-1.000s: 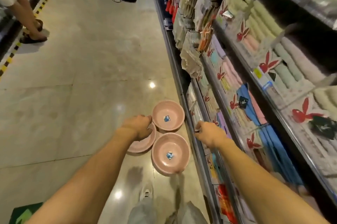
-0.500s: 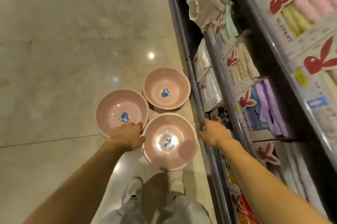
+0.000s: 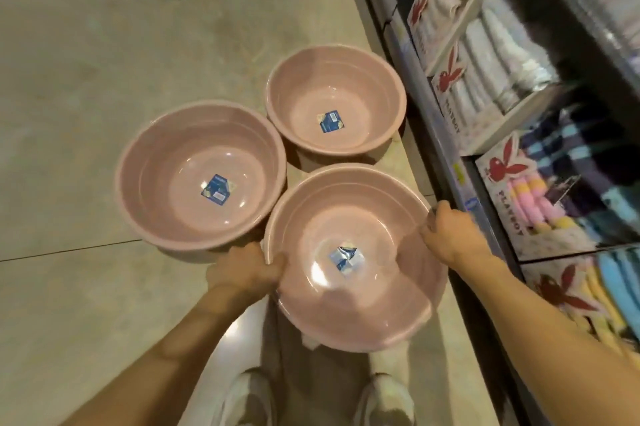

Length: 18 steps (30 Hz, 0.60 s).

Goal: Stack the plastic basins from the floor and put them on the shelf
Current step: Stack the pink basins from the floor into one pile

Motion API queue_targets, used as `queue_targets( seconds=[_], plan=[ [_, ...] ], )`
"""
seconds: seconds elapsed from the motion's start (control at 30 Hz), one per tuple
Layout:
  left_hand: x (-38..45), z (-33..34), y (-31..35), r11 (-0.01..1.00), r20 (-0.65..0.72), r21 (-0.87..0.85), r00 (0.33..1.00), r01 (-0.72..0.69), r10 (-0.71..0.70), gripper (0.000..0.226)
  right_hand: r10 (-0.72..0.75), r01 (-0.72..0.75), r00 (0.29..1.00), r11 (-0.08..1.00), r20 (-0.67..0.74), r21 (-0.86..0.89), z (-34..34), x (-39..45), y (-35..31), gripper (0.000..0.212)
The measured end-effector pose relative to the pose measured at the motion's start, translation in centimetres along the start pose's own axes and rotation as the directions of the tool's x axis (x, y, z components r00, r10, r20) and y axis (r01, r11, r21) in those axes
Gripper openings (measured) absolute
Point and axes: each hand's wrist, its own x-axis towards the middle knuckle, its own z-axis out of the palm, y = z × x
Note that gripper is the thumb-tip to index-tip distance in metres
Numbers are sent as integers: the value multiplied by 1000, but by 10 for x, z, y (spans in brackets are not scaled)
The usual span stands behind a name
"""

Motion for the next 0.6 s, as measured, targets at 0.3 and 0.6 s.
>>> queue_targets(
  seconds=[0.3,0.6],
  plan=[
    [31,19,-1,995,-127,103,992,15,-2,45,41,-41,999,999,23,13,20,9,13,28],
    [21,11,14,994,-147,55,984,-91,98,37,10,-11,995,1000,-104,-9,-3,0,27,21]
  ],
)
